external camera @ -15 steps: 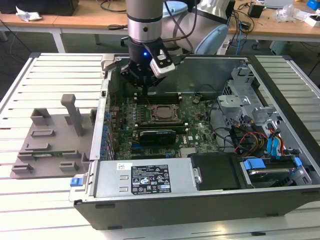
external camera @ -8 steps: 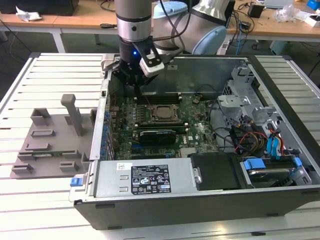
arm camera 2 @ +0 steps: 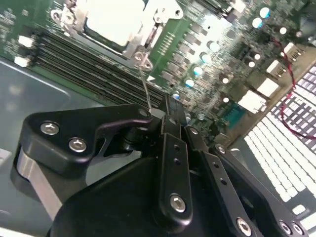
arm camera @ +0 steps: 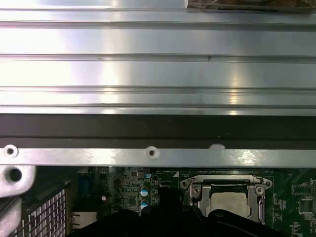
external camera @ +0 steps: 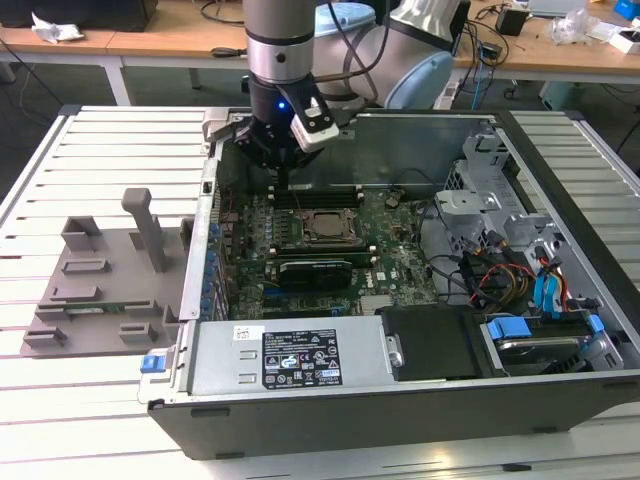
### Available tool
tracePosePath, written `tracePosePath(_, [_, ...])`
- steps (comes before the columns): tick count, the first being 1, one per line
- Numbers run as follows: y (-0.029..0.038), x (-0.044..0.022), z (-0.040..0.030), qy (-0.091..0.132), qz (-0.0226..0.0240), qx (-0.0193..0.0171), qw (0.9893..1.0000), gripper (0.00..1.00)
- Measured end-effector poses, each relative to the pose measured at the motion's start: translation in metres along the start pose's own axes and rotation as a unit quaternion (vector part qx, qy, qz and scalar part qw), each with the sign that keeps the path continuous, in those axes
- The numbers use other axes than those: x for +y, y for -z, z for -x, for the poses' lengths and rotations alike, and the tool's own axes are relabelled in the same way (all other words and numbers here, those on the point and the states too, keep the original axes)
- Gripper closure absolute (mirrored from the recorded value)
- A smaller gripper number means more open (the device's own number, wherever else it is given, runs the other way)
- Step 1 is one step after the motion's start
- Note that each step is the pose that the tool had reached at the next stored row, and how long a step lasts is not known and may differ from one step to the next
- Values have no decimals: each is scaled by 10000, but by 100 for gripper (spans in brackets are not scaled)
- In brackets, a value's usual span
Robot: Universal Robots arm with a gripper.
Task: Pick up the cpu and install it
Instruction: 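Install the first cpu locking lever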
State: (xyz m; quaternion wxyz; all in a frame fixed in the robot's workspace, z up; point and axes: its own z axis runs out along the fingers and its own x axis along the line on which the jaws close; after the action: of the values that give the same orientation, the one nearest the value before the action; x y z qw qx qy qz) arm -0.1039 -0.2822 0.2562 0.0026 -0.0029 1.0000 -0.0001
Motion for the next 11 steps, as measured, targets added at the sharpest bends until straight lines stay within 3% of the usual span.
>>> tracePosePath(6, [-2, -1, 151, 1, 0, 18, 10000, 89])
tracePosePath(11, [-4, -1, 224, 0, 0, 29, 10000, 89])
